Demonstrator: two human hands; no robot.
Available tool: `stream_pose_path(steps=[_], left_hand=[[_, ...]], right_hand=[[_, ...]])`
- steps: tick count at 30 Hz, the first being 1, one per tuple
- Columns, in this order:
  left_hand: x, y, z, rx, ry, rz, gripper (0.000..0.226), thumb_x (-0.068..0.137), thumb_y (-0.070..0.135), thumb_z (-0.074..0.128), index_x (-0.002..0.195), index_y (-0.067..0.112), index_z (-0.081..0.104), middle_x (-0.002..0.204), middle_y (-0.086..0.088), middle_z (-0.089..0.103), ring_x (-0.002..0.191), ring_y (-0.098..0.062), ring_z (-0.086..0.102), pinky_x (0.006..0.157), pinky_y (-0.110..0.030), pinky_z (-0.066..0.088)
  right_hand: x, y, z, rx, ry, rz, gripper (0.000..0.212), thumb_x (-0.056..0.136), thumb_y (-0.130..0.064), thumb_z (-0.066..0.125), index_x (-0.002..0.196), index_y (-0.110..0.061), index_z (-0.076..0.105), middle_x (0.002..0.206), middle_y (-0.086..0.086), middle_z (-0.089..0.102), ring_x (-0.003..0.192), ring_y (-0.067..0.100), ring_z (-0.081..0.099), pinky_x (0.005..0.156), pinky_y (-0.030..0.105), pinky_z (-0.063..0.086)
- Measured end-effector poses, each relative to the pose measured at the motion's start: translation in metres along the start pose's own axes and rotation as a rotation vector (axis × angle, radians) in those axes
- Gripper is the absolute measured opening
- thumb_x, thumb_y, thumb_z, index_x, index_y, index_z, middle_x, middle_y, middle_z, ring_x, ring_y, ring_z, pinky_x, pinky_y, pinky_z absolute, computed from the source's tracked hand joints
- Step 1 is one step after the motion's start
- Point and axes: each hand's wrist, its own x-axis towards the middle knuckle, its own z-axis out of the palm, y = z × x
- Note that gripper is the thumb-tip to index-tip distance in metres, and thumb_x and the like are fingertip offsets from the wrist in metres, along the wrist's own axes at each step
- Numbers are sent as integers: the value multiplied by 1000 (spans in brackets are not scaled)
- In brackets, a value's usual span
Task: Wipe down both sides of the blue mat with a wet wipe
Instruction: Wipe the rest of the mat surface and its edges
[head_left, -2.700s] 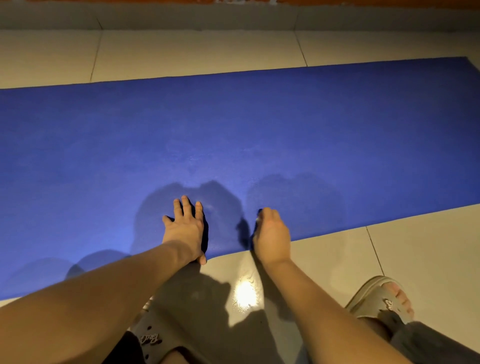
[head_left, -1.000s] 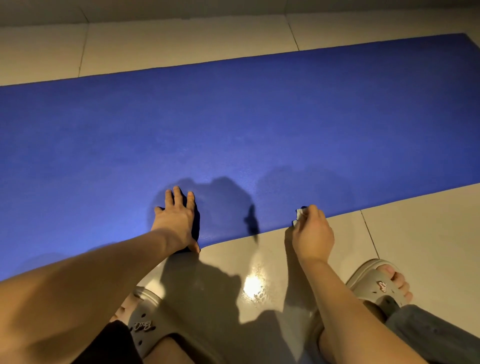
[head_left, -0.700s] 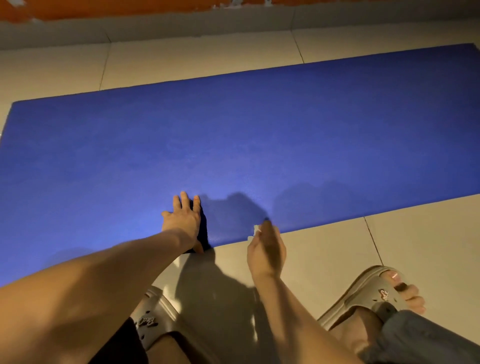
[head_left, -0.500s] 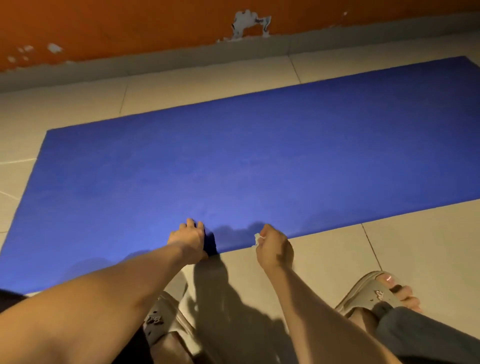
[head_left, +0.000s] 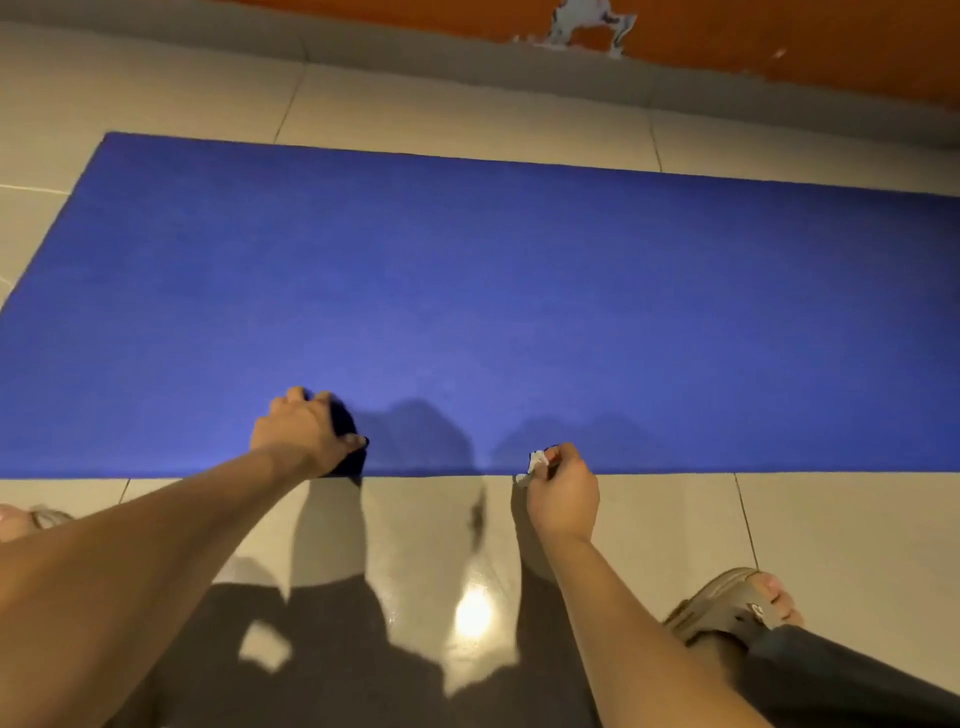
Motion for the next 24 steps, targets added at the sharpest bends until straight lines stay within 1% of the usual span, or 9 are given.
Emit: stream_pose_path(steps=[2,5,8,11,14,17,20,22,24], left_hand=[[8,-18,-2,-80,35,-86,83,72,76,70,130,22,47,133,-10,41,128,-35,39,93,-48,48],[19,-26,-2,-187,-57,-113,105,52,81,78,130,21,40,129,-12,34,131,-36,31,94,-51,49],[26,-17,5,-105,-114,-148,128,39,85,78,140,23,29,143,-18,23,139,-40,19,100,-57,46],[29,-7,6,-20,-94,-180,136,42,83,81,146,19,21,152,-26,15,142,-46,17,100,-60,45],[28,0,3,15,-107,-227,140,43,81,83,149,16,18,155,-29,12,144,-48,15,103,-62,42],[26,4,0,50,-123,-232,146,47,81,82,156,15,10,158,-31,7,147,-50,10,105,-62,39],[25,2,-1,64,-127,-201,148,51,84,78,159,15,4,160,-31,3,148,-51,8,106,-63,38],[26,2,-3,87,-151,-189,149,52,86,75,160,14,1,161,-32,2,148,-53,7,107,-64,37],[25,3,-3,95,-157,-177,148,54,86,74,159,12,1,160,-33,2,148,-54,7,107,-64,37]], right_hand=[[-6,-3,10,19,86,26,13,99,-20,54,87,-16,53,82,-1,63,72,20,59,61,31,44],[-14,-10,28,47,178,106,6,98,-17,52,92,-18,53,90,2,63,79,24,62,69,37,52],[-26,-24,44,114,213,166,7,100,-19,50,95,-16,53,94,3,63,82,25,62,71,33,48],[-47,-40,67,128,200,96,11,100,-21,49,90,-16,54,90,3,64,80,26,61,69,34,47],[-69,-54,90,91,109,-17,10,98,-18,51,89,-15,56,89,4,62,78,25,56,66,32,36],[-83,-67,102,30,-48,-190,15,100,-23,53,91,-15,61,89,3,62,77,25,58,67,35,44],[-78,-66,96,-83,-95,-326,11,96,-21,53,95,-15,63,93,5,63,80,29,60,69,40,48],[-65,-58,83,-118,-53,-290,11,93,-21,54,99,-15,62,98,5,64,85,28,60,71,40,49],[-49,-49,65,-76,50,-154,7,94,-23,56,96,-18,60,96,1,65,85,25,62,71,36,48]])
